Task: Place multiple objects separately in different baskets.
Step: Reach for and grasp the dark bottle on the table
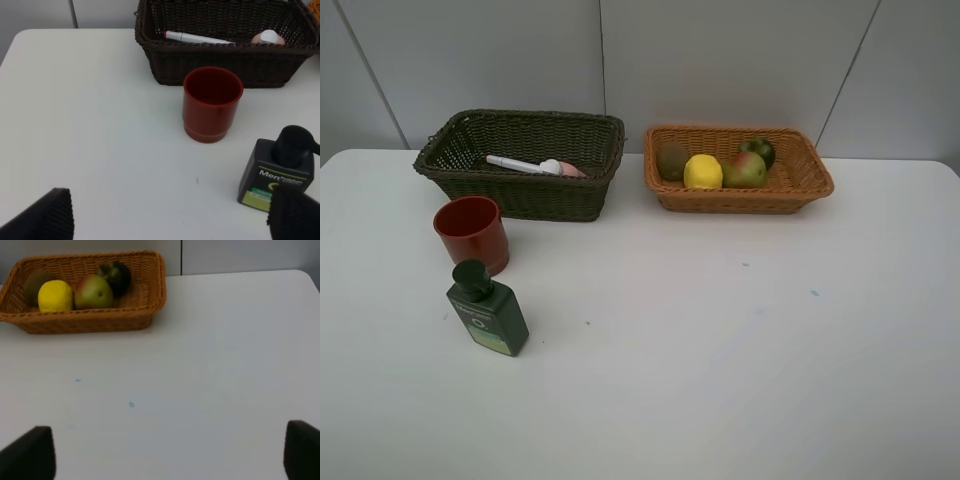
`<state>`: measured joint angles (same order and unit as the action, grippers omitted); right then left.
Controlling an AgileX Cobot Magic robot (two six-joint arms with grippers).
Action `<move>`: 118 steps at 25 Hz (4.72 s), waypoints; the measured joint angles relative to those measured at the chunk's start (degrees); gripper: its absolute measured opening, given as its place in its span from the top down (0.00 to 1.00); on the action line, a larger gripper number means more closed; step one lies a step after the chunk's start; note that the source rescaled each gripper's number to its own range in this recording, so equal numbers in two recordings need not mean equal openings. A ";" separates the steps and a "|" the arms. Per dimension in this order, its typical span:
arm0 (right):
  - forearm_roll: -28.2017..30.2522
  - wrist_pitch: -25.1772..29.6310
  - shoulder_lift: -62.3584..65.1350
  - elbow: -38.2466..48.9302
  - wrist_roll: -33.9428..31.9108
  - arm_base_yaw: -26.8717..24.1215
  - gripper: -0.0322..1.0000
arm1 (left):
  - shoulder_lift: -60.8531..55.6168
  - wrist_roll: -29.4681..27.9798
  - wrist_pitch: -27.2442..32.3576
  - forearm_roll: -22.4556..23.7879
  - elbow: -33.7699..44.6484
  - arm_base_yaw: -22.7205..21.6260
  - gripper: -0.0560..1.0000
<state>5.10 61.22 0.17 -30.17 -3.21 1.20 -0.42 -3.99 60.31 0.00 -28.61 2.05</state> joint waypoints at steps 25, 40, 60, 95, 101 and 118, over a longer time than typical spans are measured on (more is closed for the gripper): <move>0.00 0.00 0.00 0.00 0.00 0.00 0.00 | 40.98 9.90 -1.18 -3.19 -25.47 0.00 0.00; 0.00 0.00 0.00 0.00 0.00 0.00 0.00 | 64.77 80.12 -3.52 -18.26 -30.24 0.00 0.00; 0.00 0.00 0.00 0.00 0.00 0.00 0.00 | 65.68 88.90 -1.76 -18.49 -30.24 2.66 0.00; 0.00 0.00 0.00 0.00 0.00 0.00 0.00 | 82.96 96.23 -1.58 -9.71 -30.24 16.65 0.00; 0.00 0.00 0.00 0.00 0.00 0.00 0.00 | 85.94 96.41 -1.69 -9.39 -30.24 20.29 0.00; 0.00 0.00 0.00 0.00 0.00 0.00 0.00 | 90.62 96.24 -5.17 -10.77 -30.24 20.64 0.00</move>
<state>5.10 61.22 0.17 -30.17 -3.21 1.20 90.20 92.25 55.14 -10.77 -58.86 22.69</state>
